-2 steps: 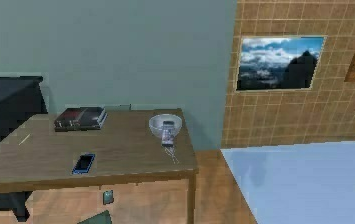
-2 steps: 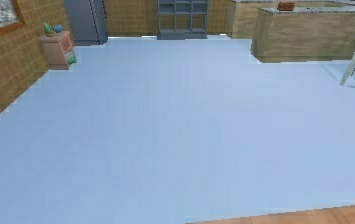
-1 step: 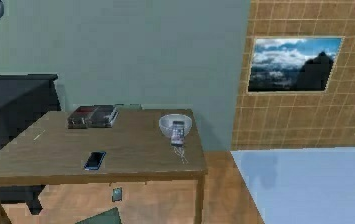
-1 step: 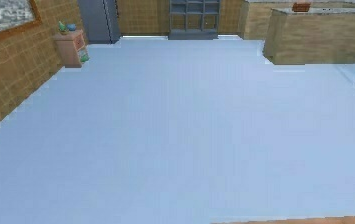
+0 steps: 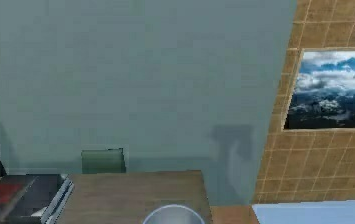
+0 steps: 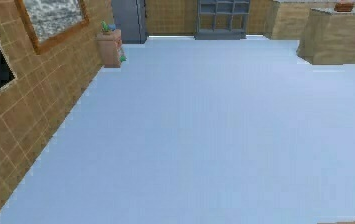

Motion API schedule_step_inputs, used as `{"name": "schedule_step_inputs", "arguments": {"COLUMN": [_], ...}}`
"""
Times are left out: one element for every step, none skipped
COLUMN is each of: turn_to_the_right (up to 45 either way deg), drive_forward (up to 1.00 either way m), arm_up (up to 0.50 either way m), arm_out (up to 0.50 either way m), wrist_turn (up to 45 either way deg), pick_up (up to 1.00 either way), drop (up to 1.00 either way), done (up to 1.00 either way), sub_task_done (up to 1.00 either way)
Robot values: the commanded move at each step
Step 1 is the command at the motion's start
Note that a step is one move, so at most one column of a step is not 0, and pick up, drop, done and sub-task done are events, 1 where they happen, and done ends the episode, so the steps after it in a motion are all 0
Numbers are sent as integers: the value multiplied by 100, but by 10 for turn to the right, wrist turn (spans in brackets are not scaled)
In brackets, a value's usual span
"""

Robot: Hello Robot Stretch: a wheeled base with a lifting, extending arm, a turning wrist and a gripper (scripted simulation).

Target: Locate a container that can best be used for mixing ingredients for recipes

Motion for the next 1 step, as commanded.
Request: {"name": "schedule_step_inputs", "arguments": {"turn_to_the_right": [0], "drive_forward": [0], "arm_up": [0], "arm_out": [0], "wrist_turn": [0], "pick_up": [0], "drop": [0], "done": [100], "sub_task_done": [0]}}
